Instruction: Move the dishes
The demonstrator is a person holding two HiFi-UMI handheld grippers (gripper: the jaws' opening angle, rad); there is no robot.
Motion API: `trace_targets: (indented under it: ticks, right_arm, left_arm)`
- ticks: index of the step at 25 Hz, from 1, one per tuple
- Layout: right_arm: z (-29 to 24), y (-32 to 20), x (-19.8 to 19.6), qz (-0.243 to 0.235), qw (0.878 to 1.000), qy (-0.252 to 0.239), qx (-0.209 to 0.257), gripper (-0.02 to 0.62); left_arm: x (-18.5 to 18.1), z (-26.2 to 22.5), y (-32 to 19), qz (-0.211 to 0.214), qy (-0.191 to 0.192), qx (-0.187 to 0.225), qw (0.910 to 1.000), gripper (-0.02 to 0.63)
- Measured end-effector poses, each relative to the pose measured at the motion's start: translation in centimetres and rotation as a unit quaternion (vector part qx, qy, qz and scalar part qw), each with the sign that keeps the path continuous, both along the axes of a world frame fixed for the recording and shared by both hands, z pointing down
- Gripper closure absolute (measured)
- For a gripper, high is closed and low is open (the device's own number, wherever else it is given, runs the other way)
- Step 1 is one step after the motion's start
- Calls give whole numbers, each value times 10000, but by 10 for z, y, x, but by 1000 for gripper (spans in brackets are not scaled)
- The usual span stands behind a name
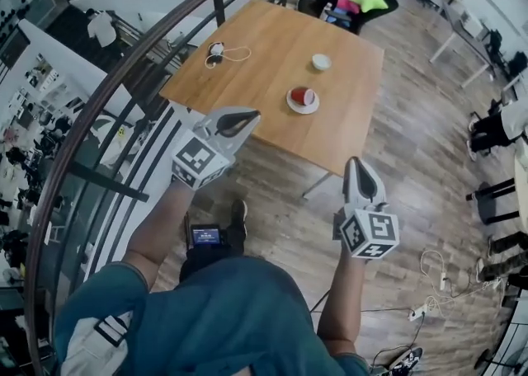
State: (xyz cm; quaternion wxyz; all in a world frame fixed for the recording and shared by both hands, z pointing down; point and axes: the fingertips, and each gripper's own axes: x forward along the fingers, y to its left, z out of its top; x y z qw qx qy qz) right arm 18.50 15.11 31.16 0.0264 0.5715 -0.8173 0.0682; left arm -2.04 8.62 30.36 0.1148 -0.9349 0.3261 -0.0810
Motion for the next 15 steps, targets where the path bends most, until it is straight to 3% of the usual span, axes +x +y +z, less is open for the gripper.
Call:
trace_targets:
  ticks: [7,15]
  right_arm:
    - [10,-61,4,313,9994,91,-137,586]
    - [7,-143,-14,566,9982,61,-213,584]
  left_arm:
    - [20,8,-81,438,154,-58,9989,609]
    - [7,4,-175,711,245,-72,9971,610]
